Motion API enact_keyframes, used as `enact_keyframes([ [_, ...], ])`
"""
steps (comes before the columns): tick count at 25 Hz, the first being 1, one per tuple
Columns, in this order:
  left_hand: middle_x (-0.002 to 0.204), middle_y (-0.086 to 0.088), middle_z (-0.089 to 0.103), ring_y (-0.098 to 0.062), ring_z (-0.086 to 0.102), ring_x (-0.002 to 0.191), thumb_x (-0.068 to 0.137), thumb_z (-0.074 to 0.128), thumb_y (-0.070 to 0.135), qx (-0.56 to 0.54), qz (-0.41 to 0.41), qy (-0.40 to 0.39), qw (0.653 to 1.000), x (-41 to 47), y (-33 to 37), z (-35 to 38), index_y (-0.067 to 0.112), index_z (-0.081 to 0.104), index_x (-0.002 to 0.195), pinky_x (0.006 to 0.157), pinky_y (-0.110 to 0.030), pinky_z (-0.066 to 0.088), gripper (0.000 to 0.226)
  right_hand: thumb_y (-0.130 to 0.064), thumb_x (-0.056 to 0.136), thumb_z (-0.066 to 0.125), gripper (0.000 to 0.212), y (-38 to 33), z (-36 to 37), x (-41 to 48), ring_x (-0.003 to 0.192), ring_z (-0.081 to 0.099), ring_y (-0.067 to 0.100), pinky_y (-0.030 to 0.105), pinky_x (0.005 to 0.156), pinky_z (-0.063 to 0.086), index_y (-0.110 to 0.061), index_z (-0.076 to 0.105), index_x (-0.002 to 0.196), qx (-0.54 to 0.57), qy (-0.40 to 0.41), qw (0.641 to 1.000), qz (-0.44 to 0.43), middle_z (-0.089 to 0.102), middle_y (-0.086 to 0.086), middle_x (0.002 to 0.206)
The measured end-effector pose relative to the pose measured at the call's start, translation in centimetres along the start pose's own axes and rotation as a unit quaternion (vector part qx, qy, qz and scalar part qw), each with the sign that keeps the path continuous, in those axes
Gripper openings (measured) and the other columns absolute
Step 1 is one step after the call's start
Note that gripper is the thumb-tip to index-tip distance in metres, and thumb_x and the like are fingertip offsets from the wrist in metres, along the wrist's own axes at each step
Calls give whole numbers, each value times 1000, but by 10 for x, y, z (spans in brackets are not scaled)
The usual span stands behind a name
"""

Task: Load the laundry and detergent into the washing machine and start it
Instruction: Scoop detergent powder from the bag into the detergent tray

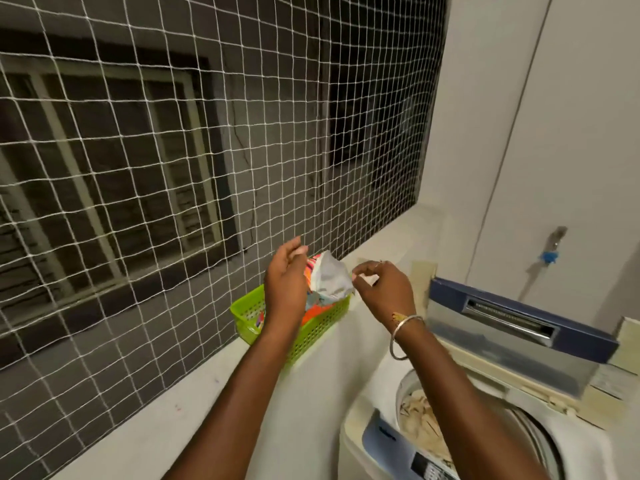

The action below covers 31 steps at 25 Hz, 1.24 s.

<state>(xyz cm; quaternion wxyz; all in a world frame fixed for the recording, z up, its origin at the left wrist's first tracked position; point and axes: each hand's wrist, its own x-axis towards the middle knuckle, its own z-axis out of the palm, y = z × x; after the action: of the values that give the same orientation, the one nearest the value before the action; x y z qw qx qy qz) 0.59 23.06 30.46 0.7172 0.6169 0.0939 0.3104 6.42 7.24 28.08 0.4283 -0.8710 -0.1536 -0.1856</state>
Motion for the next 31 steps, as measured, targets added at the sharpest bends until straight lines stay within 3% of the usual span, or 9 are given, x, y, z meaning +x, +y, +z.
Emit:
enact_keyframes([
  [3, 116, 2, 70, -10, 65, 110, 98, 55, 13, 31, 7, 4, 999, 22, -17, -22, 18, 67, 118, 92, -21, 49, 24, -33, 81, 69, 13, -7, 26, 27, 97, 64, 23, 33, 85, 52, -30, 77, 90, -85, -49, 995, 1, 67, 5, 102],
  [6, 116, 4, 70, -5, 63, 109, 99, 53, 14, 75, 21, -11, 997, 50, -35, -41, 17, 68, 117, 86, -10, 47, 23, -33, 84, 61, 26, -5, 50, 52, 103, 64, 35, 37, 86, 53, -19, 75, 99, -214, -121, 969, 31, 69, 15, 109],
  [10, 110, 15, 70, 8, 61, 101, 100, 51, 23, 141, 35, -93, 985, 85, -57, -47, 28, 71, 108, 88, -21, 46, 22, -41, 77, 62, 37, 2, 67, 69, 104, 66, 32, 36, 82, 53, -20, 71, 106, -311, -200, 927, 56, 70, 9, 111],
  [14, 105, 12, 69, -3, 64, 97, 98, 50, 28, 149, 25, -172, 973, 107, -74, -38, 37, 69, 101, 86, -28, 50, 21, -37, 72, 64, 31, 3, 74, 72, 94, 69, 29, 35, 76, 57, -22, 73, 98, -342, -221, 912, 41, 72, 5, 100],
  [17, 105, 13, 70, -12, 66, 100, 92, 48, 40, 157, 11, -212, 965, 119, -85, -31, 44, 68, 100, 94, -43, 53, 23, -30, 83, 58, 22, 3, 75, 69, 92, 68, 33, 36, 73, 55, -13, 70, 91, -359, -200, 912, 20, 71, 10, 95],
  [21, 104, 10, 71, -15, 68, 99, 93, 47, 41, 163, 5, -232, 959, 121, -83, -26, 44, 67, 102, 93, -50, 53, 23, -26, 88, 56, 18, 3, 79, 63, 92, 68, 32, 35, 72, 54, -14, 69, 93, -372, -160, 914, -7, 70, 9, 95],
  [24, 100, 7, 72, -17, 70, 93, 100, 47, 33, 155, -10, -224, 962, 115, -74, -27, 40, 68, 104, 87, -48, 56, 22, -25, 85, 63, 17, 3, 82, 60, 88, 67, 28, 34, 70, 55, -16, 69, 98, -386, -154, 909, -31, 66, 5, 96],
  [27, 98, 7, 73, -16, 71, 89, 103, 47, 27, 146, -14, -214, 966, 110, -67, -28, 35, 69, 104, 79, -36, 58, 24, -16, 77, 71, 14, 2, 77, 53, 81, 63, 30, 36, 63, 54, -13, 71, 91, -413, -120, 899, -78, 62, 7, 92],
  [31, 100, 4, 74, -19, 70, 93, 103, 47, 22, 136, -22, -194, 971, 102, -69, -32, 30, 70, 105, 80, -33, 57, 24, -5, 66, 69, 21, -6, 61, 47, 74, 59, 33, 35, 55, 45, -11, 69, 86, -408, -20, 897, -171, 64, 10, 83],
])
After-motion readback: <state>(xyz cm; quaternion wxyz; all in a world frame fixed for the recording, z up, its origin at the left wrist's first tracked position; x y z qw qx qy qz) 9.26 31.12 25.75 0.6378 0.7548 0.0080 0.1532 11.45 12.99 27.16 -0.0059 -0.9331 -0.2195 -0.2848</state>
